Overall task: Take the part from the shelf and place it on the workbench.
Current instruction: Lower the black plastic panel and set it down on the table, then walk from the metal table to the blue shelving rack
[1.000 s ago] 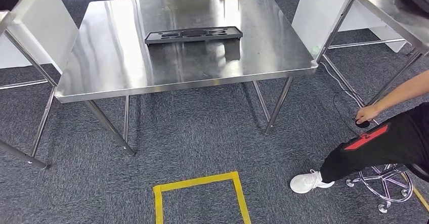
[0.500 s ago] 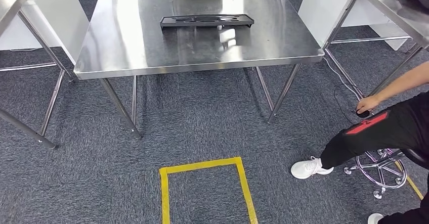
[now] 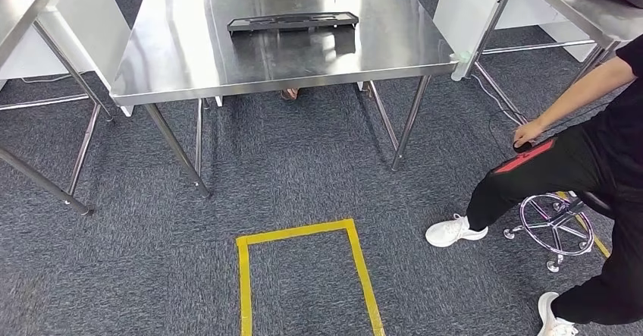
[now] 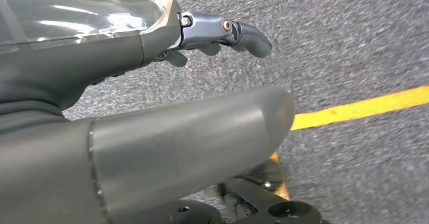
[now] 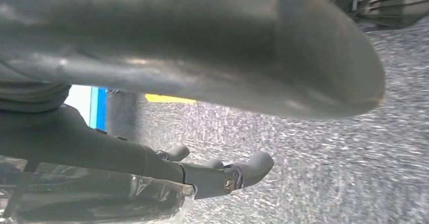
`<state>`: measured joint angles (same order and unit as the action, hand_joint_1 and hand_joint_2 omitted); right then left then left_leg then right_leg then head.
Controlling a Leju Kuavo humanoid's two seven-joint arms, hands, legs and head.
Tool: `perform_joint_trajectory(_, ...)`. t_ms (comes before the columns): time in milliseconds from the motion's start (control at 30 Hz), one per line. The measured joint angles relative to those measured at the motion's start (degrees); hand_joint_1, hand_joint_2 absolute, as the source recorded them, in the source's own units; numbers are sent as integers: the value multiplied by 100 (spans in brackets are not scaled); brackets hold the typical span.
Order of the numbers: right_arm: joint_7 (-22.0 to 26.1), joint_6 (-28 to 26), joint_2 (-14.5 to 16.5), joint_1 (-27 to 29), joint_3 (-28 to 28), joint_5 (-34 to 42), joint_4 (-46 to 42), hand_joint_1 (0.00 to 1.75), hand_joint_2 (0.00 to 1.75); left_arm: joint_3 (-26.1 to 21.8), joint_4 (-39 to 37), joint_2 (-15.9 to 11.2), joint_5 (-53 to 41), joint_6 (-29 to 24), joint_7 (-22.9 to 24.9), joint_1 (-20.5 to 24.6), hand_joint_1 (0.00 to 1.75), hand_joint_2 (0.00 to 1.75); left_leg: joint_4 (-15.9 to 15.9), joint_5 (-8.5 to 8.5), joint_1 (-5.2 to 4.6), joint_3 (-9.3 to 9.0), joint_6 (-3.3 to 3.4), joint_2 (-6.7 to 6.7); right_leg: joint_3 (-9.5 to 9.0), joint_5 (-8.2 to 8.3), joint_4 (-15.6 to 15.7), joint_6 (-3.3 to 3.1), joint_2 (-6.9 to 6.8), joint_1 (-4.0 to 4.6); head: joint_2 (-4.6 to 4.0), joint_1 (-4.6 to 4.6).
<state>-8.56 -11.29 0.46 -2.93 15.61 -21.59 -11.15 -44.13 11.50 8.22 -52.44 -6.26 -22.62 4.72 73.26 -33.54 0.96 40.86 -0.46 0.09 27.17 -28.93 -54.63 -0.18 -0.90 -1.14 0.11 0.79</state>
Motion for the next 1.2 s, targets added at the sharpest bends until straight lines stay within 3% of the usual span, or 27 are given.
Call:
perform_joint_trajectory(67, -9, -3, 7, 0, 0, -1, 0, 0, 0, 1, 1, -8, -23, 2, 1, 2, 0, 0, 98, 237, 41, -205, -36, 1, 157, 95, -60, 41, -7, -5, 0, -3)
perform_joint_trajectory(100, -15, -3, 11, -1, 0, -2, 0, 0, 0, 1, 1, -12, -31, 3, 1, 5, 0, 0, -129, 403, 68, -442, -51, 2, 242, 129, -118, 66, -7, -13, 0, -4)
perform_joint_trajectory(133, -20, -4, 14, -2, 0, -6, -1, 0, 0, 2, 2, -14, -34, 3, 2, 11, 0, 0, -487, 465, 90, -732, -66, 0, 333, 149, -188, 91, -6, -15, 0, -7)
perform_joint_trajectory(200, -25, -5, 20, -12, 0, -20, -1, 0, 0, 3, 2, -16, -39, 3, 2, 28, 0, 0, -1154, 358, 88, -1176, -50, -21, 479, 186, -322, 147, -5, 0, 0, 3)
perform_joint_trajectory(233, -24, -5, 24, -19, 0, -32, -1, 0, 0, 3, 2, -18, -41, 1, 2, 36, 0, 0, -1339, 263, 68, -1258, -24, -31, 533, 218, -359, 194, -6, 13, 0, 8)
perform_joint_trajectory(333, -9, -5, 29, -26, 0, -67, 2, 0, 0, 2, 0, -22, -42, -6, 3, 35, 0, 0, -1490, 301, 32, -1164, 162, -24, 663, 273, -423, 353, -2, 29, 0, 20)
perform_joint_trajectory(400, -2, -5, 34, -14, 0, -88, 5, 0, 0, -1, -2, -18, -40, -14, 4, 24, 0, 0, -1532, 436, 29, -1023, 297, -4, 811, -66, -759, 325, 18, 15, 0, 40)
perform_joint_trajectory(467, 0, -5, 38, -4, 0, -111, 6, 0, 0, -2, -2, -18, -39, -20, 4, 20, 0, 0, -1533, 567, 9, -860, 340, 9, 984, -554, -1403, 269, 38, 4, 0, 62)
perform_joint_trajectory(500, -1, -4, 36, -2, 0, -119, 7, 0, 0, -2, -2, -16, -39, -19, 4, 19, 0, 0, -1530, 636, 5, -773, 335, 17, 1022, -669, -1695, 286, 44, 3, 0, 64)
perform_joint_trajectory(533, -1, -4, 34, -3, 0, -127, 7, 0, 0, -2, -2, -15, -39, -19, 3, 18, 0, 0, -1527, 707, 3, -683, 324, 27, 993, -654, -1864, 338, 47, 2, 0, 66)
perform_joint_trajectory(567, -1, -4, 33, -3, 0, -134, 7, 0, 0, -2, -2, -14, -39, -19, -1, 17, 0, 0, -1524, 779, 6, -592, 309, 36, 876, -539, -1863, 410, 50, -2, 0, 69)
perform_joint_trajectory(600, 0, -4, 33, -4, 0, -143, 7, 0, 0, -2, -2, -13, -39, -19, -6, 16, 0, 0, -1520, 852, 9, -513, 287, 42, 661, -391, -1673, 477, 51, -10, 0, 71)
perform_joint_trajectory(667, 2, -5, 32, -17, 0, -156, 7, 0, 0, -2, 0, -10, -39, -20, -19, 17, 0, 0, -1507, 989, 2, -402, 225, 43, 13, -276, -853, 522, 60, -17, 0, 85)
perform_joint_trajectory(733, 10, -4, 32, -30, 0, -161, 7, 0, 0, -2, 2, -8, -38, -21, -28, 17, 0, 0, -1508, 1121, -26, -355, 156, 46, -410, -390, -156, 434, 85, 15, 0, 89)
perform_joint_trajectory(800, 19, -3, 36, -28, 0, -161, 8, 0, 0, -2, 1, -10, -37, -22, -35, 11, 0, 0, -1536, 1234, -27, -337, 97, 47, -417, -404, -7, 310, 94, 29, 0, 74)
perform_joint_trajectory(833, 20, -1, 41, -22, 0, -160, 9, 0, 0, -2, -1, -14, -37, -24, -37, 7, 0, 0, -1516, 1199, -12, -318, 73, 43, -378, -357, -22, 246, 81, 7, 0, 62)
perform_joint_trajectory(867, 19, 1, 45, -16, 0, -157, 10, 0, 0, -2, -2, -17, -37, -24, -36, -1, 0, 0, -1418, 1046, 3, -280, 53, 38, -336, -306, -29, 168, 66, -11, 0, 54)
perform_joint_trajectory(967, 17, 7, 48, -3, 0, -153, 12, 0, 0, -2, -2, -22, -38, -24, -35, -13, 0, 0, -479, 160, 21, -54, 11, 13, -135, -118, -36, -23, 21, 5, 0, 20)
perform_joint_trajectory(1000, 16, 8, 46, -2, 0, -149, 12, 0, 0, -2, -2, -22, -39, -24, -33, -13, 0, 0, -123, -11, 22, -3, 0, 5, -52, -56, -44, -46, 11, 26, 0, 11)
perform_joint_trajectory(1033, 16, 9, 46, 1, 0, -144, 13, 0, 0, -2, -2, -22, -40, -24, -28, -13, 0, 0, 101, -33, 23, -14, -5, 1, 31, 1, -58, -47, 6, 43, 0, 10)
perform_joint_trajectory(1067, 15, 10, 46, 4, 0, -137, 13, 0, 0, -1, -2, -22, -41, -24, -24, -13, 0, 0, 141, 63, 22, -113, -1, 1, 106, 50, -82, -40, 4, 55, 0, 9)
perform_joint_trajectory(1100, 13, 10, 46, 7, 1, -130, 13, 0, 0, -1, -2, -22, -41, -24, -20, -12, 0, 0, -14, 208, 22, -306, 14, 1, 178, 93, -114, -27, 5, 61, 0, 8)
perform_joint_trajectory(1167, 7, 10, 51, 8, 2, -114, 13, 0, 0, -2, -2, -27, -48, -24, -17, -5, 0, 0, -730, 391, 12, -888, 74, -8, 306, 151, -208, 12, 9, 75, 0, 4)
perform_joint_trajectory(1200, 4, 10, 55, 8, 4, -106, 13, 0, 0, -2, -2, -31, -54, -24, -17, 1, 0, 0, -1078, 389, 3, -1134, 102, -12, 364, 179, -252, 43, 9, 86, 0, 5)
